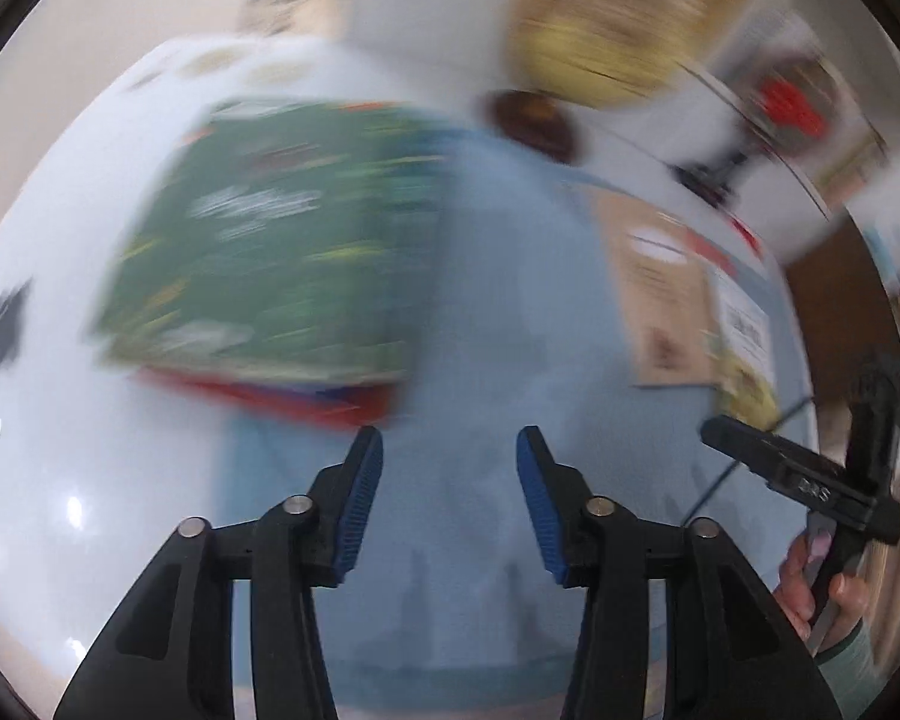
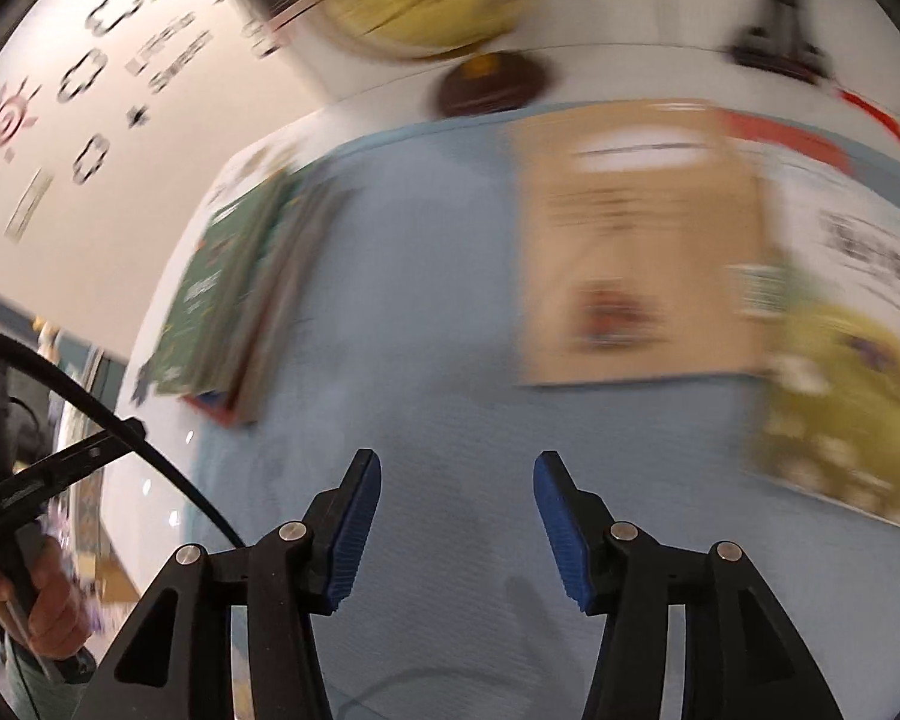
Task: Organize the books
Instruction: 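Open both grippers and move them to the white rabbit-cover book, then close both grippers on the rabbit book's edge and lift it upright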
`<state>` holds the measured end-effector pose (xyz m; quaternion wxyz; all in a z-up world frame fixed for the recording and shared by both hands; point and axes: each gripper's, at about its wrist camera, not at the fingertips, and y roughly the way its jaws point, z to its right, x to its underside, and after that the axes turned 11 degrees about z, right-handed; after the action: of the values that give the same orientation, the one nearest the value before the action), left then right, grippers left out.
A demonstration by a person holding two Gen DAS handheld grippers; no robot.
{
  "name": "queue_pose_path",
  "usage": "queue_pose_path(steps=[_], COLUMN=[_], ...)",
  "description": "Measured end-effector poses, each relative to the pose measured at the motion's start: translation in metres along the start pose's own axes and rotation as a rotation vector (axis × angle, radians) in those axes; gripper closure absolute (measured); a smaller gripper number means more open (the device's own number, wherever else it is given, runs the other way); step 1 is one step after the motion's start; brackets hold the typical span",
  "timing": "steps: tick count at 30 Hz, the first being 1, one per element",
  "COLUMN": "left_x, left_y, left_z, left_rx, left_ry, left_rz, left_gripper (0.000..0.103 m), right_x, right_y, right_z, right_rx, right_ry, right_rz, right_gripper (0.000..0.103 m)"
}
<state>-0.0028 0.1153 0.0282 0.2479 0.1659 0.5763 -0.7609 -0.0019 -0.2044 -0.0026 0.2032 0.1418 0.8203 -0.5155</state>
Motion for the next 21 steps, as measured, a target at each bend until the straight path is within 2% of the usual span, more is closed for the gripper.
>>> queue_pose_path(steps=[2,5,7,10,13,17,20,21], left_x=[-0.005,-0.007,-0.008,-0.009,-0.008,-0.005,-0.002,0.001], left_y=[0.020,0.053,0.078,0.116,0.146,0.178,0.190,0.194], left_z=[0.057,0.133,0.174,0.220,0.246,0.262,0.264,0.266], left_rx=[0.062,0.161,0.197,0.241,0.196,0.120,0.094,0.091], left_ry=[0.078,0.167,0.198,0.197,0.202,0.198,0.179,0.168], left_rz=[-0.017,-0.039,-0.068,-0.107,-0.098,-0.106,-0.111,-0.120], left_gripper=[0.049,0.045,0.038,0.038,0.038,0.042,0.046,0.048], right_x=[0.000,-0.001,-0.002,-0.004,-0.011,-0.021,-0.027,-0.027], right_y=[-0.019,-0.052,-0.070,-0.090,-0.092,-0.075,-0.063,-0.059], right_z=[0.035,0.096,0.132,0.184,0.219,0.253,0.257,0.257], right_rx=[0.031,0.075,0.108,0.146,0.169,0.182,0.202,0.196], right_ry=[0.052,0.142,0.183,0.239,0.271,0.295,0.242,0.227], right_rz=[0.025,0.066,0.085,0.105,0.094,0.053,0.045,0.039], right_gripper=[0.052,0.052,0.050,0.046,0.045,0.045,0.067,0.070])
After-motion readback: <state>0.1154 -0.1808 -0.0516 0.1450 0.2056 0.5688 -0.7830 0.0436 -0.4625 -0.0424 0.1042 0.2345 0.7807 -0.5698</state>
